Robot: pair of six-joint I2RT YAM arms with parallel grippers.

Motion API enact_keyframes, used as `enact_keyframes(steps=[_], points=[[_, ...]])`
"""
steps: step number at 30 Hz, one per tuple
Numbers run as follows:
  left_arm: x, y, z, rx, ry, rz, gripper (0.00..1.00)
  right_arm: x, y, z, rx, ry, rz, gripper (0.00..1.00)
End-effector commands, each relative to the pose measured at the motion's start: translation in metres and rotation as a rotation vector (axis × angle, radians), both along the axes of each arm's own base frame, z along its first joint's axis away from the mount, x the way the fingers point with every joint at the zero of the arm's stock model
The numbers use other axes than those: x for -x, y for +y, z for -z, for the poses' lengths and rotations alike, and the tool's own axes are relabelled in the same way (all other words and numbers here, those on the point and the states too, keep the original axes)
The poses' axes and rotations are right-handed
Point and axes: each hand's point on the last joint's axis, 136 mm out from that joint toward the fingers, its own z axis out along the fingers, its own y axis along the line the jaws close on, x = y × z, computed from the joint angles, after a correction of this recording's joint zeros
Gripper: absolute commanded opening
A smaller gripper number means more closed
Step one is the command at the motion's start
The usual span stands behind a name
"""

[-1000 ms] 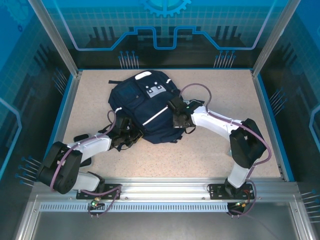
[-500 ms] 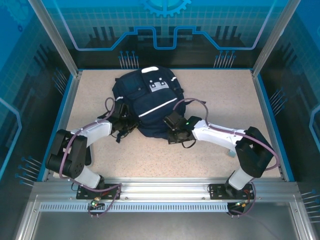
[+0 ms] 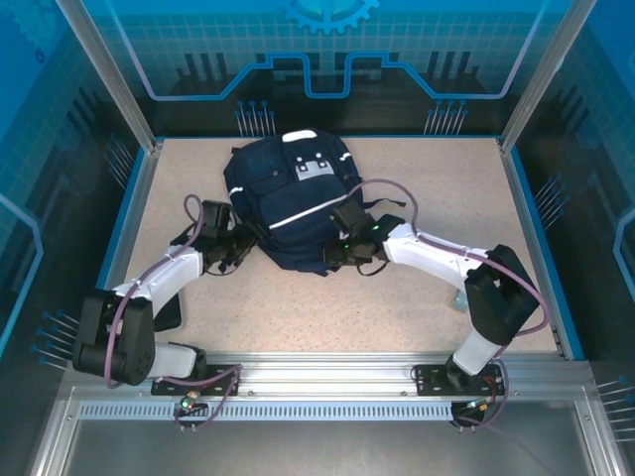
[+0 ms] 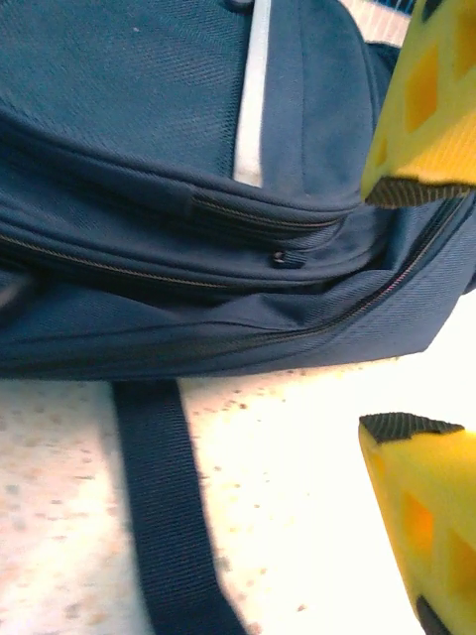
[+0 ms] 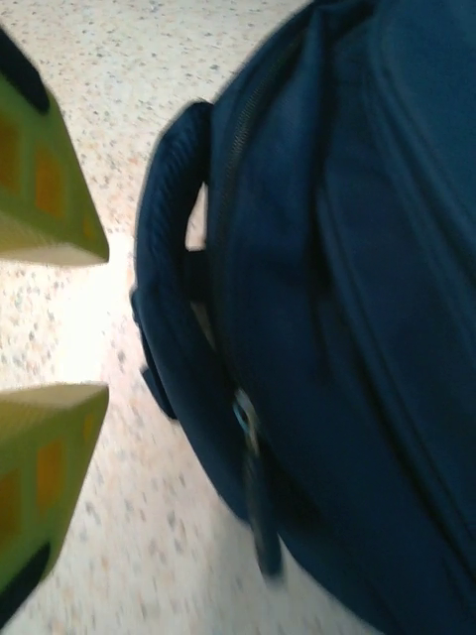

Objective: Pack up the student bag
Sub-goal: Zip the student bag at the center of the table.

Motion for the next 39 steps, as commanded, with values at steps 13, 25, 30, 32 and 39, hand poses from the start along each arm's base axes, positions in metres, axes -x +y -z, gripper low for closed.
enact_keyframes(steps=[13,25,30,32,39], points=[[0.013,-0.076,0.014,0.194,0.071,0.019,0.73,-0.039,-0.021,0.002,0.072,0.037,-0.256,0.59],[0.006,-0.058,0.042,0.07,0.102,-0.035,0.66,-0.02,-0.009,0.028,0.079,0.2,-0.408,0.64],[0.006,-0.057,0.049,0.058,0.115,-0.035,0.51,-0.016,-0.006,0.028,0.082,0.189,-0.43,0.56],[0.007,-0.057,0.051,0.055,0.117,-0.033,0.46,-0.015,-0.006,0.029,0.091,0.183,-0.437,0.49],[0.007,-0.054,0.05,0.04,0.111,-0.025,0.3,-0.018,-0.011,0.032,0.148,0.17,-0.44,0.31]])
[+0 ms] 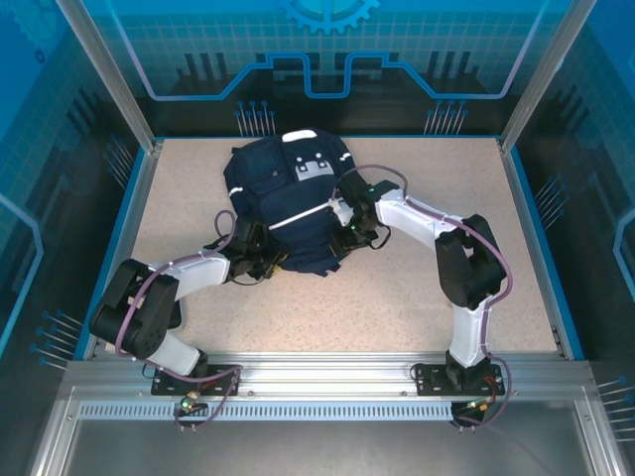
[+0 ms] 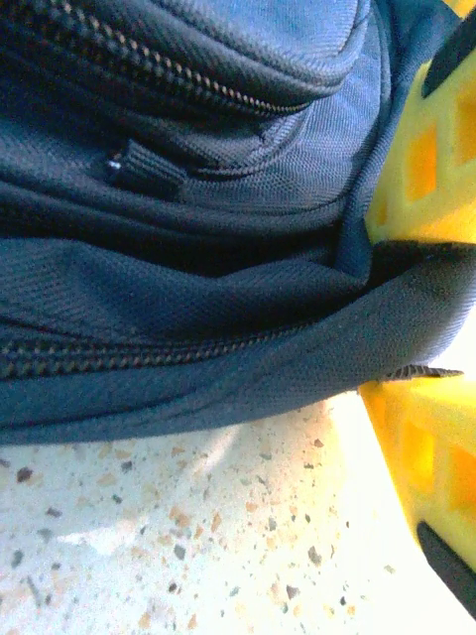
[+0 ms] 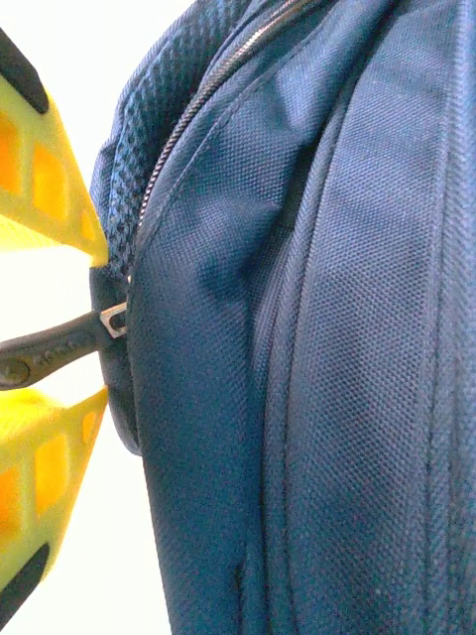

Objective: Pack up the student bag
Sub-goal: Zip the student bag at the center of the table.

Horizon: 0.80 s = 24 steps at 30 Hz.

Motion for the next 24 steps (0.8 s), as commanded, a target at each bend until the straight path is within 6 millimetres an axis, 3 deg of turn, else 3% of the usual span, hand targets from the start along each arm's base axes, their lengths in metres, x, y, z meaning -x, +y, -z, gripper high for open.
enact_keyframes(steps=[1,5,10,18,21,24], points=[[-0.003,0.008,0.002,-0.056,-0.006,-0.004,0.28,0.006,-0.003,0.002,0.039,0.009,-0.023,0.28],[-0.001,0.012,0.003,-0.071,-0.007,-0.003,0.14,0.004,-0.008,0.001,0.068,-0.013,-0.014,0.15],[0.004,0.023,0.005,-0.097,-0.001,-0.012,0.01,-0.005,-0.031,-0.002,0.168,-0.085,0.047,0.07],[0.024,0.05,0.002,-0.132,0.011,-0.014,0.0,-0.033,-0.086,-0.004,0.288,-0.129,0.266,0.06],[0.03,0.058,-0.005,-0.146,0.008,0.003,0.0,-0.039,-0.084,-0.007,0.276,-0.126,0.271,0.05],[0.033,0.072,-0.013,-0.179,-0.003,0.014,0.0,-0.04,-0.065,-0.012,0.219,-0.12,0.23,0.02]])
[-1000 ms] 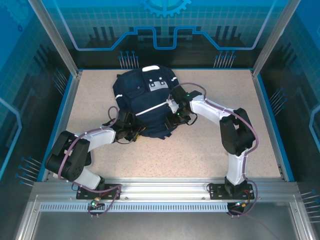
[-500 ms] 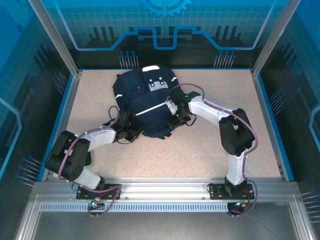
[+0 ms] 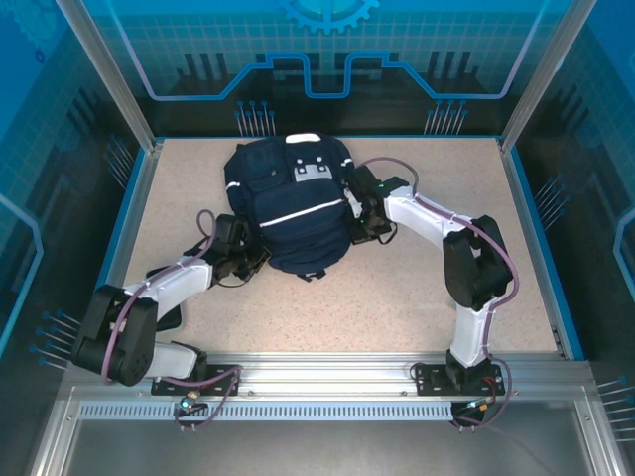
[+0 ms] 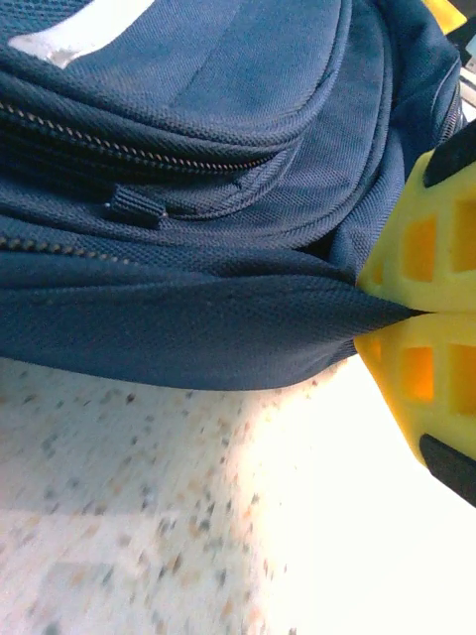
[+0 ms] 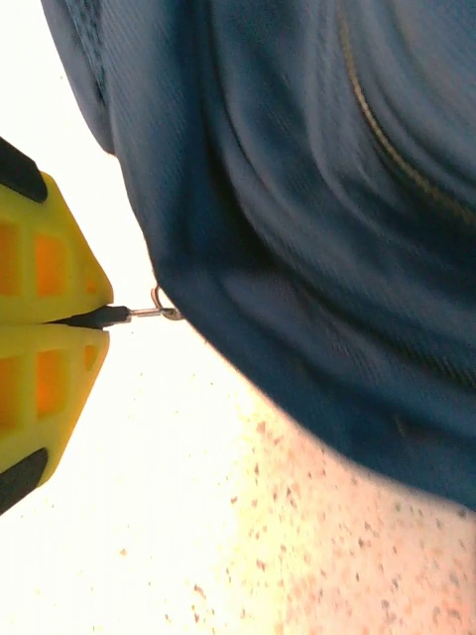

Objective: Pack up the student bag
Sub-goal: Zip the student bag at the center of the table.

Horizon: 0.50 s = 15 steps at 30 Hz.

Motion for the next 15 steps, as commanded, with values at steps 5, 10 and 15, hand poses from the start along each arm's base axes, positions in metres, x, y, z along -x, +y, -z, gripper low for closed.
enact_keyframes(steps=[5,10,15], points=[[0.022,0.06,0.0,-0.139,0.065,-0.02,0.01,0.019,0.049,-0.011,-0.073,0.009,-0.145,0.0],[0.022,0.083,-0.014,-0.165,0.067,-0.052,0.3,0.05,0.111,-0.019,-0.231,0.033,-0.267,0.0],[0.032,0.084,-0.029,-0.136,0.086,-0.098,0.61,0.068,0.151,-0.027,-0.353,0.055,-0.296,0.0]])
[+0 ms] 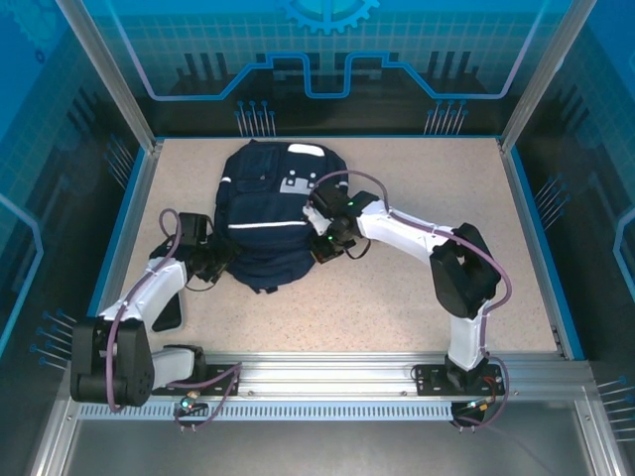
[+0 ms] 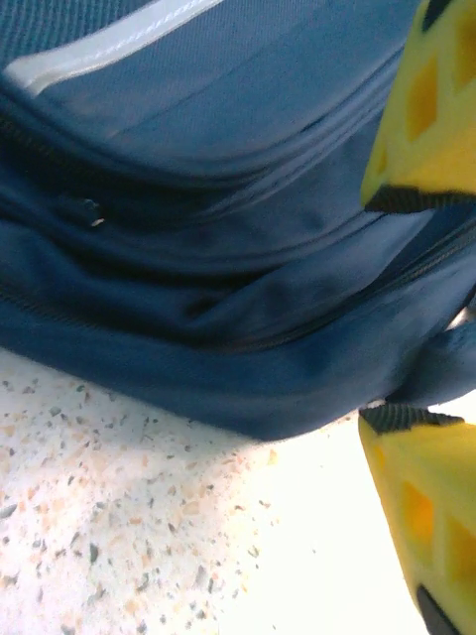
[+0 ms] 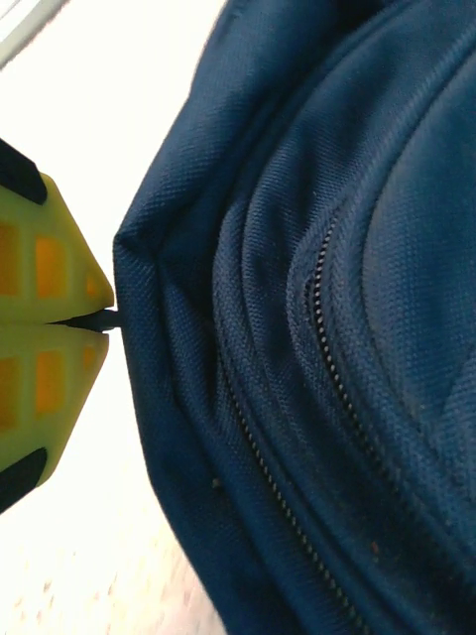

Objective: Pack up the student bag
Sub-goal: Zip the student bag at the center of the table.

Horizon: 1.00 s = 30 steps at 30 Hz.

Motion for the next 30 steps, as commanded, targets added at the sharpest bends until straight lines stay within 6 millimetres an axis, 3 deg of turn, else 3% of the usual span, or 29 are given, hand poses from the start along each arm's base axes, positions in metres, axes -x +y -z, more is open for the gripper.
enact_keyframes(steps=[1,4,10,13,21,24,30], points=[[0.008,-0.008,-0.02,0.063,0.001,-0.003,0.65,0.006,0.038,-0.014,-0.143,0.025,-0.024,0.0],[0.011,-0.02,-0.029,0.159,-0.008,-0.034,0.69,0.007,0.047,-0.016,-0.161,0.019,-0.026,0.0],[0.017,-0.04,-0.028,0.266,0.011,-0.087,0.68,0.009,0.054,-0.015,-0.162,0.02,-0.028,0.0],[0.015,-0.05,-0.02,0.304,0.024,-0.088,0.66,0.011,0.055,-0.012,-0.157,0.026,-0.028,0.0],[0.012,-0.05,0.005,0.316,0.071,-0.168,0.59,0.015,0.05,-0.011,-0.139,0.015,-0.035,0.0],[0.003,-0.051,0.008,0.32,0.058,-0.165,0.53,0.017,0.045,-0.009,-0.121,0.006,-0.039,0.0],[-0.001,-0.05,0.016,0.276,0.082,-0.134,0.23,0.011,0.022,-0.001,-0.019,-0.038,-0.007,0.0]])
